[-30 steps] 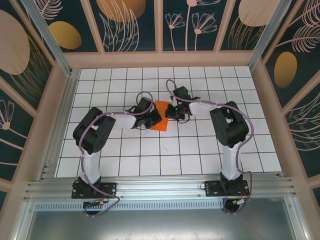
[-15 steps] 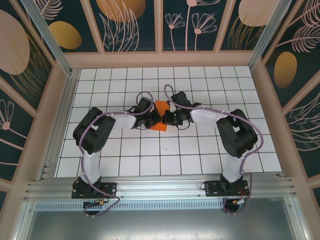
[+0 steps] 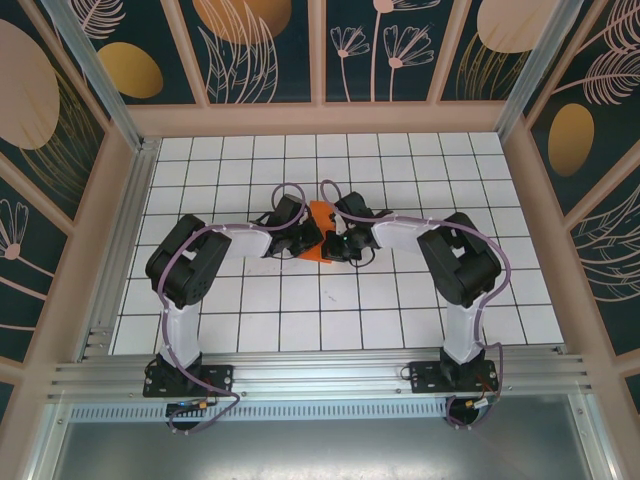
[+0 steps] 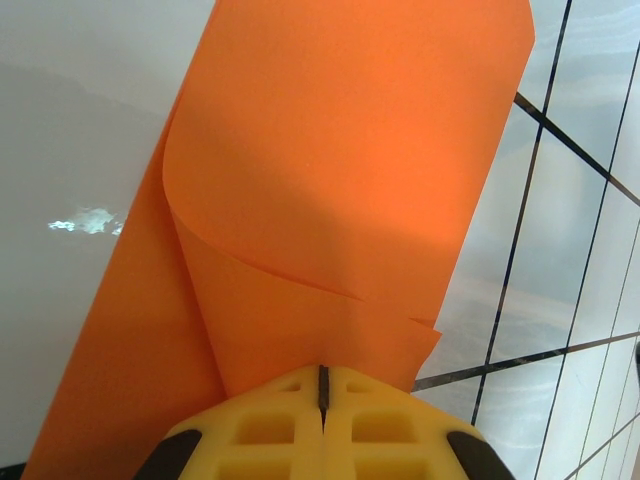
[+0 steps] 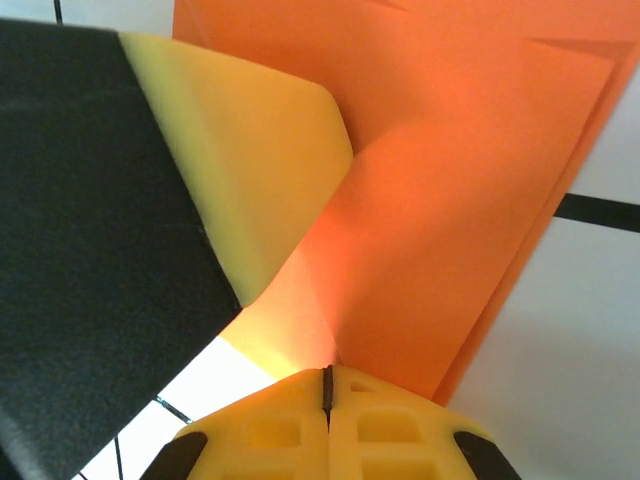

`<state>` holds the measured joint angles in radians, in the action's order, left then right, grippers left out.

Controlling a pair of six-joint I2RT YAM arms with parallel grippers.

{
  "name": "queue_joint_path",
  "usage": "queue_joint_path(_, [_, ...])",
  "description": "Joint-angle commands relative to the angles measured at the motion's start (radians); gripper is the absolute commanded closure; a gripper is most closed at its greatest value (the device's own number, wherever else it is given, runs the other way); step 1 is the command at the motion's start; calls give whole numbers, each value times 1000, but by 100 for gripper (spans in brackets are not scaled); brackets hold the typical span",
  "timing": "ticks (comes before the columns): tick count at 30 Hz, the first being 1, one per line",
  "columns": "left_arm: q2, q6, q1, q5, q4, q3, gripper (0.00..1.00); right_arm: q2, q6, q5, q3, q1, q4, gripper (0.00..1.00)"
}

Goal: Fold a paper plane with a square sheet of paper (pick it up from the middle)
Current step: Fold the triangle a second time at the center of the table.

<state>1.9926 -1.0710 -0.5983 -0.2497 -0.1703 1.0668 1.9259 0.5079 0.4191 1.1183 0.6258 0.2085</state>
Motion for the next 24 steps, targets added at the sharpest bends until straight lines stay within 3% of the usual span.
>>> queue_joint_path(1, [16, -7, -1, 25, 31, -23, 100, 29, 22, -15, -34, -6, 16, 98])
queue_joint_path(24, [78, 154, 102, 46, 112, 118, 92, 63, -17, -50, -151, -22, 94, 98])
